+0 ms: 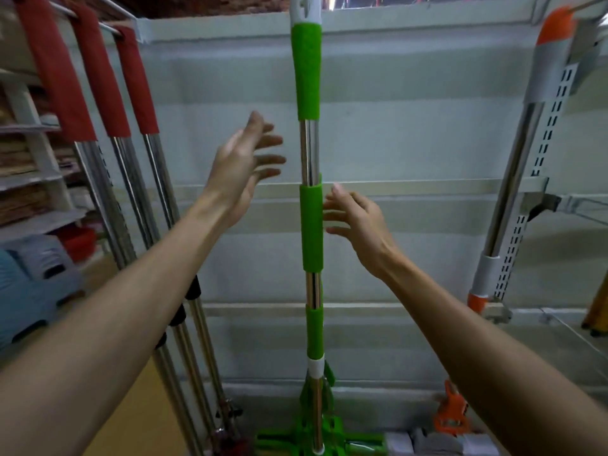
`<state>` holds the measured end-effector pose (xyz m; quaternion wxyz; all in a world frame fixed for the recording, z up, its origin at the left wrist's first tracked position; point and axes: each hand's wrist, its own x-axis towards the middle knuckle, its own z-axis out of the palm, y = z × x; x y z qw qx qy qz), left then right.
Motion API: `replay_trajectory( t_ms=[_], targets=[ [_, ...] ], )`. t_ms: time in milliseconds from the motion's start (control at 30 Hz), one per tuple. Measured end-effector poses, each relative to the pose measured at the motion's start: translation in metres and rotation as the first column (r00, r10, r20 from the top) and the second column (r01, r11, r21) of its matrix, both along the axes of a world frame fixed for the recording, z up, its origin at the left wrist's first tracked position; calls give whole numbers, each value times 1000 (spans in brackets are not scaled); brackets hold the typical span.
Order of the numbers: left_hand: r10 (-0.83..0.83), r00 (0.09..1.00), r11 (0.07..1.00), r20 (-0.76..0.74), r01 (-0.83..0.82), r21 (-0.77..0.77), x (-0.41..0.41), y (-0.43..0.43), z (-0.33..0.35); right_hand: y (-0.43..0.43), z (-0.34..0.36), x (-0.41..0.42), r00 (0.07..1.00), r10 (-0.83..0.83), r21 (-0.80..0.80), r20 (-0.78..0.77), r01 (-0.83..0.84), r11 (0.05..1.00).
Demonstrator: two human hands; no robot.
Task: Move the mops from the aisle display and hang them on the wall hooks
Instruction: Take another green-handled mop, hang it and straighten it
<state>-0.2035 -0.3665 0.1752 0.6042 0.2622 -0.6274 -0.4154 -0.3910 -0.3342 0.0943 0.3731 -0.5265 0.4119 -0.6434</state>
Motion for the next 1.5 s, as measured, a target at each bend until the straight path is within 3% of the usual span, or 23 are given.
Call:
replay_trajectory(
  t_ms=[233,467,667,833,1033,1167,1267,1500],
  targets=[
    [35,996,984,-77,-21,175,6,10,-98,1,-23,-14,999,-50,3,0,50,999],
    [-72,951,968,300,-6,250,-21,18,-195,-42,-27,-24,983,-64,-7,-175,63,998],
    [-73,943,940,325,-44,339,-35,20,-228,-76,-26,-22,973,31,-41,-230,-42,998],
    [-54,968,912,244,-52,408,-42,24,-231,-89,-34,-19,982,105,-48,-157,-114,992],
    [37,965,933,259,-126,336,-39,28,-232,-86,-31,-15,989,102,-72,-112,-110,991],
    [190,946,947,264,-248,206,-26,38,-219,-63,-14,-11,996,-35,-204,77,50,978],
    [281,928,937,245,-320,138,-6,52,-207,-33,0,0,990,14,-323,143,33,946],
    [377,914,911,150,-395,120,45,87,-192,24,6,46,980,200,-527,-5,-173,832]
  ],
)
